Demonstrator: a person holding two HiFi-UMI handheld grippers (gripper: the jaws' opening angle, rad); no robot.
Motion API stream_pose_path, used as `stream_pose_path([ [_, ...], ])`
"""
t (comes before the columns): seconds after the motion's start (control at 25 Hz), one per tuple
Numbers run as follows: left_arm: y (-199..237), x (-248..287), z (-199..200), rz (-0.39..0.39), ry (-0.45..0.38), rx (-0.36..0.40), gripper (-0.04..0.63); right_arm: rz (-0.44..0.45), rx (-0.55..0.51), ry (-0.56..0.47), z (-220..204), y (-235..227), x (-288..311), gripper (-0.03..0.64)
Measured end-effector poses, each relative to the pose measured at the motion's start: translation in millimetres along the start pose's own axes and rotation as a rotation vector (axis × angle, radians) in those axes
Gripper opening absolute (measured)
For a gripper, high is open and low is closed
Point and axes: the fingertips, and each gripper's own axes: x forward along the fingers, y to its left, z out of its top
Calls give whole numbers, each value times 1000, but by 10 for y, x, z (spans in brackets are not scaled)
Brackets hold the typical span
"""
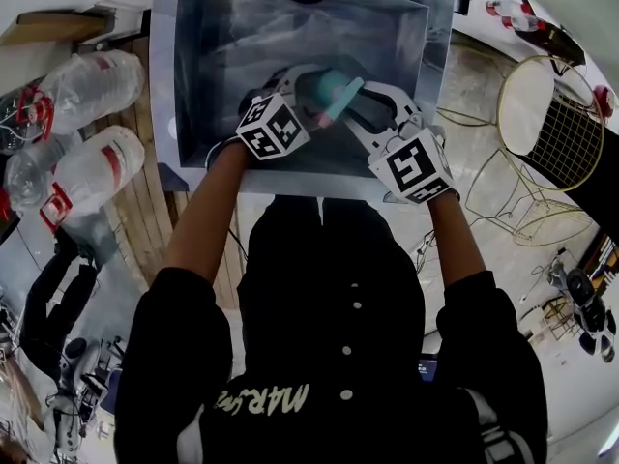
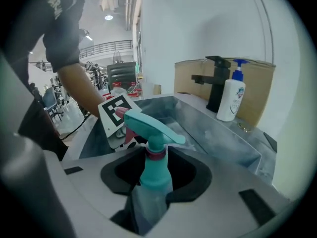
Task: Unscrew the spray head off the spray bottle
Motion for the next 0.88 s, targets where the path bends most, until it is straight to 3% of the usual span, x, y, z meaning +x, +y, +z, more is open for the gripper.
stream_pose_path([
  [0.2,-6,-5,-7,-5,8,2,380,-90,193,-13,-57,58,-280,178],
  [0.32,-9,1,1,-5,7,3,380,-113,343,-67,35,252,-426,292],
  [0.52,0,1,10,5,3,-8,380,-239,590,-119,145,383,-324,351],
  [0.88,-8,19,-33,18,14,-9,380,-336,782,-172,163,185,-50,368],
])
